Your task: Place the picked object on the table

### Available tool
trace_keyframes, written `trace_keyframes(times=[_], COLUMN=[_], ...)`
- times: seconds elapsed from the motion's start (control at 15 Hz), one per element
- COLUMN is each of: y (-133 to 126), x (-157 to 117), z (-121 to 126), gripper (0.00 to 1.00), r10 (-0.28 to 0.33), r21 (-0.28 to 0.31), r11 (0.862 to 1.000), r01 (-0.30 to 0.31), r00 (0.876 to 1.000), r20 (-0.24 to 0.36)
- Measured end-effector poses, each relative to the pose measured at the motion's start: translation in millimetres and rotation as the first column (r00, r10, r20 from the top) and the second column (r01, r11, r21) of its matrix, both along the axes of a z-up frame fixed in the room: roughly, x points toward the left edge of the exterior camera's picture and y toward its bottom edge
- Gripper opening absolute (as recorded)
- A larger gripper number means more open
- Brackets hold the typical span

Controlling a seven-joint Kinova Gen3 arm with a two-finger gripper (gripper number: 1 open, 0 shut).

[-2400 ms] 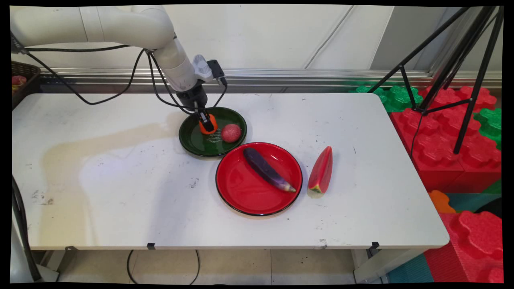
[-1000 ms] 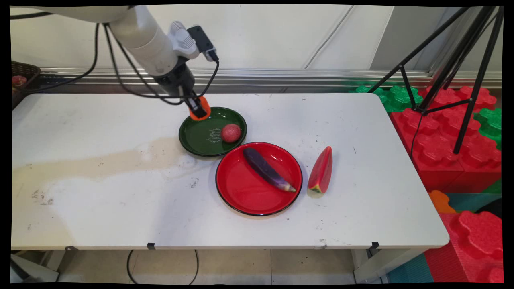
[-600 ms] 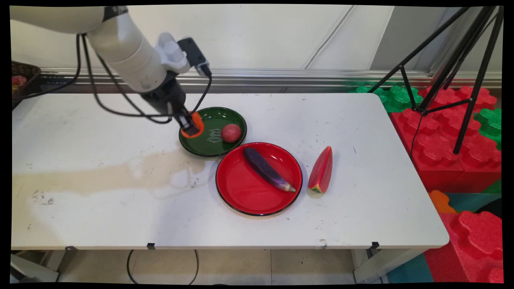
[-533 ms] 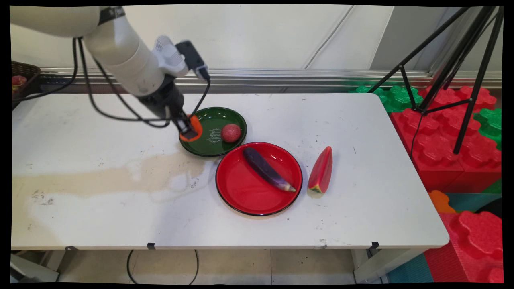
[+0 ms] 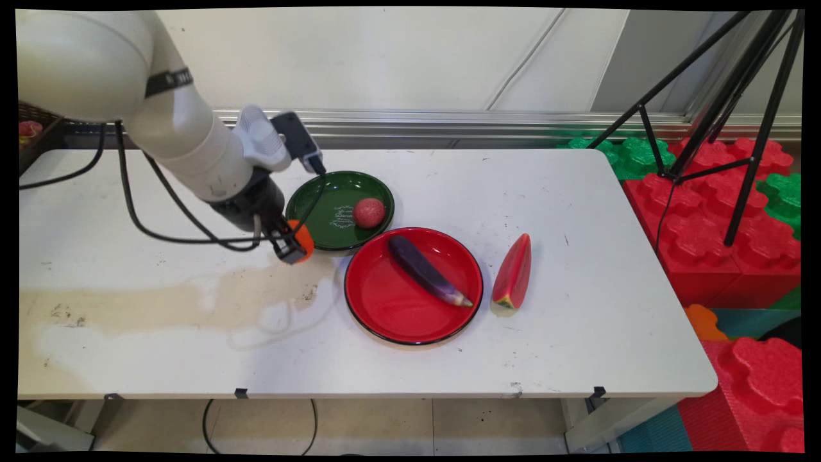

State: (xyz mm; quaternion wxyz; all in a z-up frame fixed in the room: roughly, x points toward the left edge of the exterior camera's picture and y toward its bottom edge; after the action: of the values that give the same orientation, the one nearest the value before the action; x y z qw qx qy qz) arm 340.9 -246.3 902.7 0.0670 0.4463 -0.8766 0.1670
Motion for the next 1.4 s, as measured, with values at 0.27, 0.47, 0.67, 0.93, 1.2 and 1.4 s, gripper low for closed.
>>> trace_keyframes(times=[0.27, 0.47, 0.67, 0.93, 1.2, 1.4], y=[7, 11, 13, 15, 16, 16], x=[1, 3, 4, 4, 5, 6], z=[-22, -36, -49, -64, -74, -78], gripper=[0.0, 0.0, 0.0, 0.0, 0.0, 1.0], r10=[-0.015, -0.027, -0.04, -0.052, -0.065, -0.074], r21=[0.028, 0.046, 0.061, 0.073, 0.079, 0.079], r11=[0.999, 0.999, 0.997, 0.996, 0.995, 0.994], r01=[0.015, 0.027, 0.04, 0.052, 0.065, 0.073], r00=[1.0, 1.0, 0.999, 0.999, 0.998, 0.997], r20=[-0.006, -0.003, 0.0, 0.0, 0.001, 0.002])
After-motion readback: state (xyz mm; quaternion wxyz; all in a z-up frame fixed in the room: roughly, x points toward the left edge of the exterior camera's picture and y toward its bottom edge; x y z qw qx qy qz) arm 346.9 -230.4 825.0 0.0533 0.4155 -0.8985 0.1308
